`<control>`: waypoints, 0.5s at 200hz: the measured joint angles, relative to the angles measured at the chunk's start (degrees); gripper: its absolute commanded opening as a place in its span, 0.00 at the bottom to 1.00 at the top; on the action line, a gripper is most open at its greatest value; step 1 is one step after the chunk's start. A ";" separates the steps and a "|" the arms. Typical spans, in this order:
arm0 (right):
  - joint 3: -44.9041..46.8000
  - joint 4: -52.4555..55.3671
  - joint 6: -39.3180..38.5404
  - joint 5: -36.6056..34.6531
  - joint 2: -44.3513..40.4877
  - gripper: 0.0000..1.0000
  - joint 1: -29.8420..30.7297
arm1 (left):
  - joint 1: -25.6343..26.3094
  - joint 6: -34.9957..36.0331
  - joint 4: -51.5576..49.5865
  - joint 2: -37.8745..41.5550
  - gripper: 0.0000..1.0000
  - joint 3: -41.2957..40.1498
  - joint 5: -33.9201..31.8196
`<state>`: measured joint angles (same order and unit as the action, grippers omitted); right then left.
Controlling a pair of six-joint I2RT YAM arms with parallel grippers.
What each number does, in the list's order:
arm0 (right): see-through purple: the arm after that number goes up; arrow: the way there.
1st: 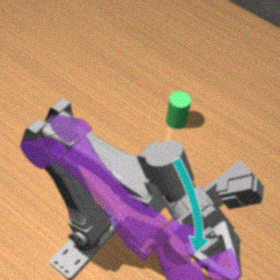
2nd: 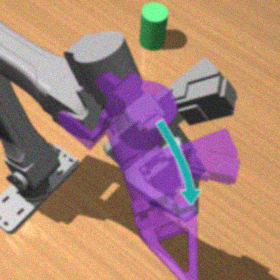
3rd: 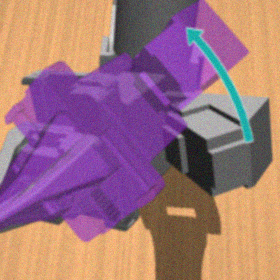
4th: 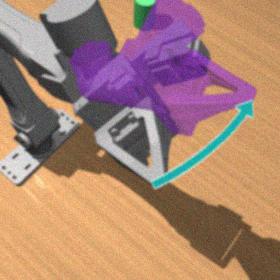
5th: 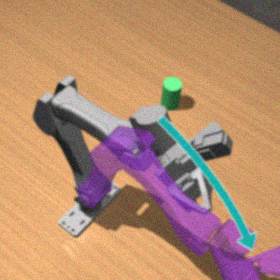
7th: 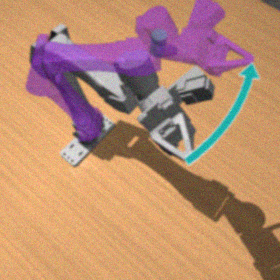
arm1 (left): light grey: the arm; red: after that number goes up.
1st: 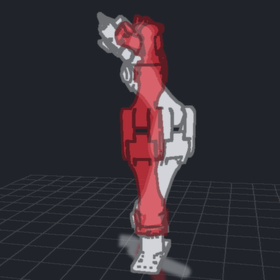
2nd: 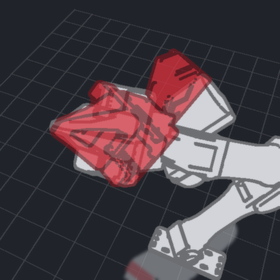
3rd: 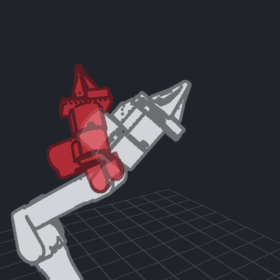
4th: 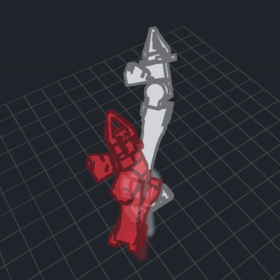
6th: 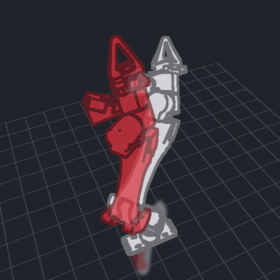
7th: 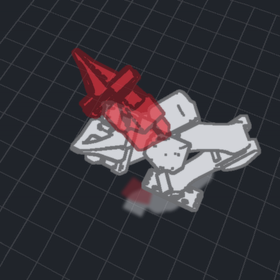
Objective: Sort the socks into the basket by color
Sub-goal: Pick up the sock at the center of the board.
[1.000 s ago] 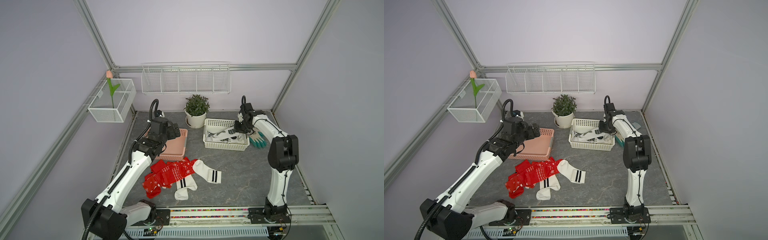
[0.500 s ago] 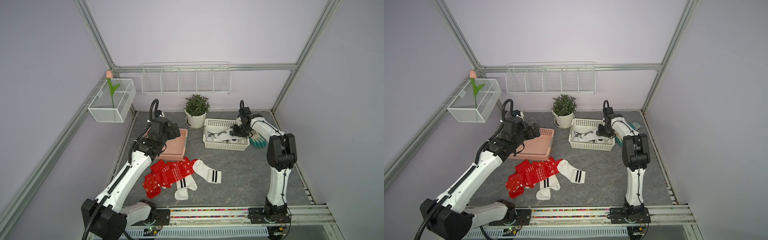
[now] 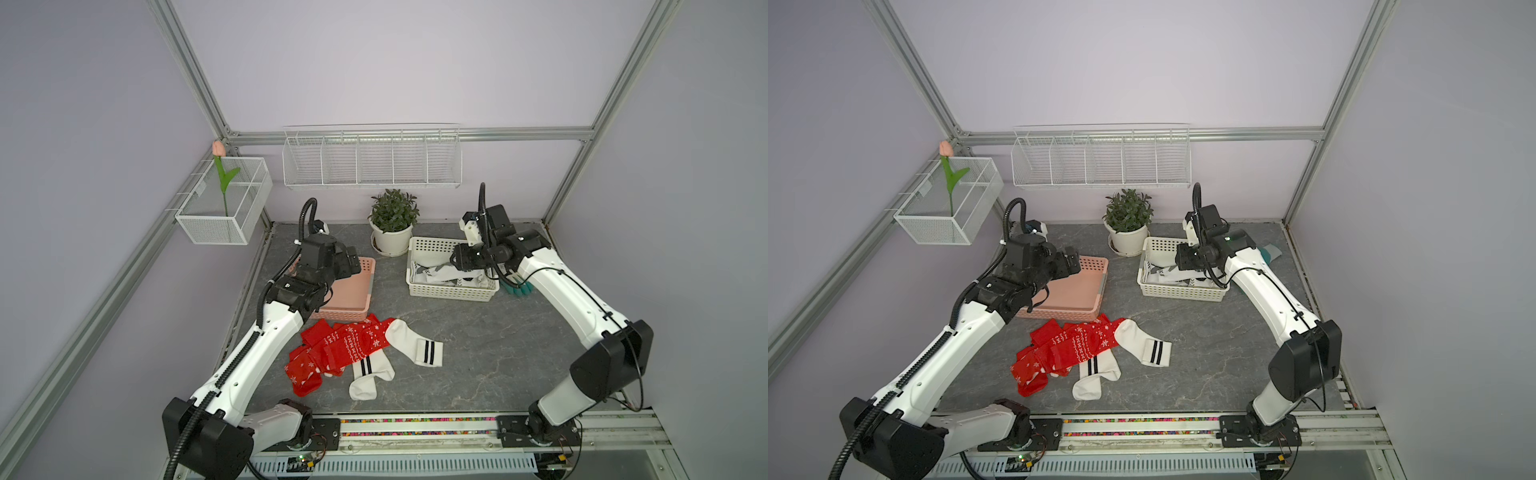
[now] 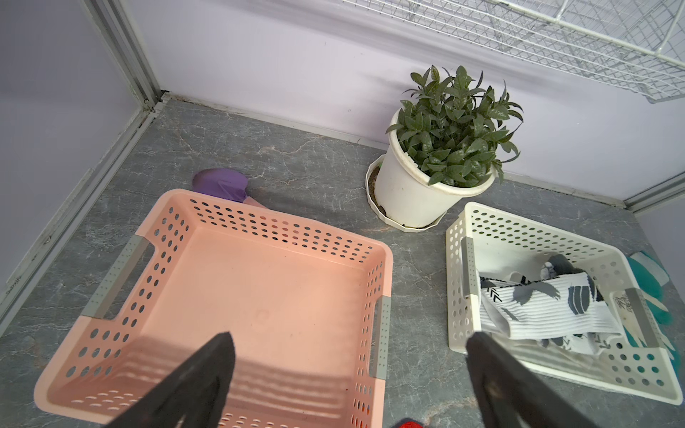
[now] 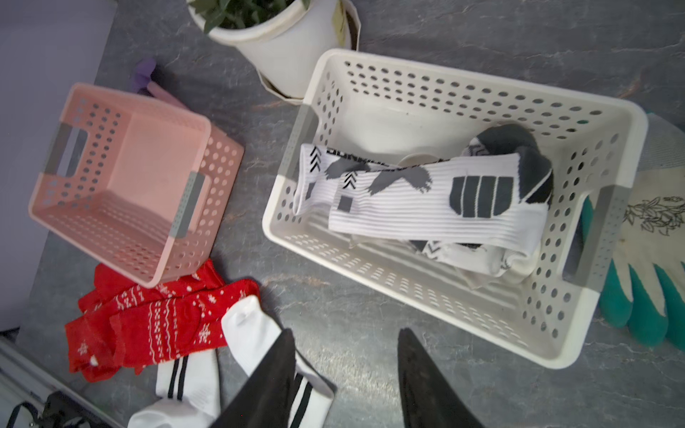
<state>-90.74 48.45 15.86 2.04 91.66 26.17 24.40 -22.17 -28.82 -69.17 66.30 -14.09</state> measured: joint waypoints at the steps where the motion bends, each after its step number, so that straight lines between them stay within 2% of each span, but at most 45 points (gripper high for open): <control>1: 0.20 0.07 0.02 -0.20 -0.22 0.48 0.24 | 0.00 -0.02 0.02 0.04 0.99 0.00 0.00; 100: 12.70 2.93 4.74 -6.36 -9.40 0.53 15.52 | 0.00 0.00 0.70 1.01 0.99 0.00 -1.11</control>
<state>-78.04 51.37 20.60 -4.32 82.26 41.69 24.40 -22.17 -28.12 -68.16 66.30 -15.20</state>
